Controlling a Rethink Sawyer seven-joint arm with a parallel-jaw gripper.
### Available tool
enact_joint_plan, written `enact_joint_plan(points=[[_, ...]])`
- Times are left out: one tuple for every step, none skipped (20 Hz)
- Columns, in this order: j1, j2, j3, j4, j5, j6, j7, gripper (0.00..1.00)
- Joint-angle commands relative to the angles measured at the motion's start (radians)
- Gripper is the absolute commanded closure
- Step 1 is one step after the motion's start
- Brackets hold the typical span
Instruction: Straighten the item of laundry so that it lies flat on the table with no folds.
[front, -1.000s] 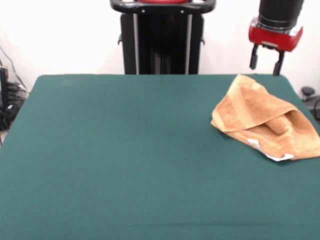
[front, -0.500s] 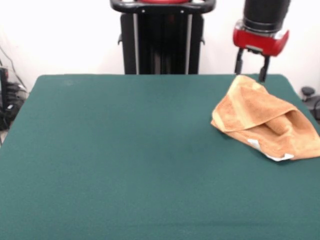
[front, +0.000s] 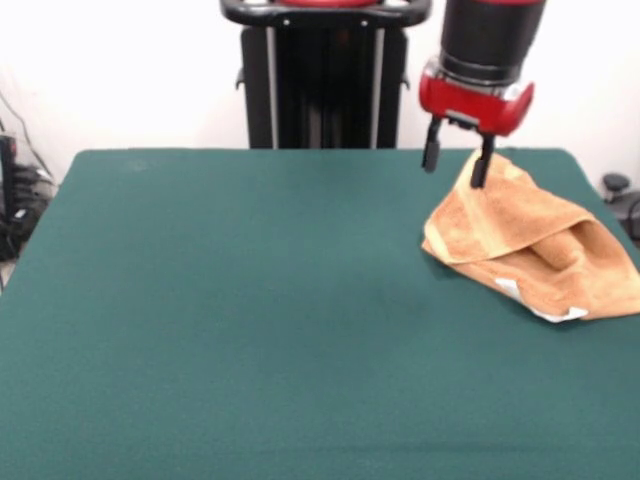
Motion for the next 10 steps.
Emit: enact_joint_plan(points=[[0.025, 0.170, 0.032, -0.042, -0.050, -0.134, 0.161, 0.00], [0.032, 0.180, 0.027, -0.046, -0.048, -0.141, 0.168, 0.00], [0.033, 0.188, 0.028, -0.048, -0.045, -0.154, 0.170, 0.00], [0.039, 0.199, 0.028, -0.047, -0.039, -0.170, 0.177, 0.00], [0.043, 0.211, 0.028, -0.048, -0.034, -0.188, 0.181, 0.00], [0.052, 0.228, 0.024, -0.050, -0.027, -0.208, 0.190, 0.00], [0.062, 0.244, 0.020, -0.053, -0.020, -0.228, 0.200, 0.00], [0.072, 0.264, 0.014, -0.057, -0.013, -0.253, 0.208, 0.00], [0.076, 0.281, 0.015, -0.060, -0.008, -0.277, 0.211, 0.00], [0.081, 0.296, 0.014, -0.062, -0.002, -0.301, 0.215, 0.00]])
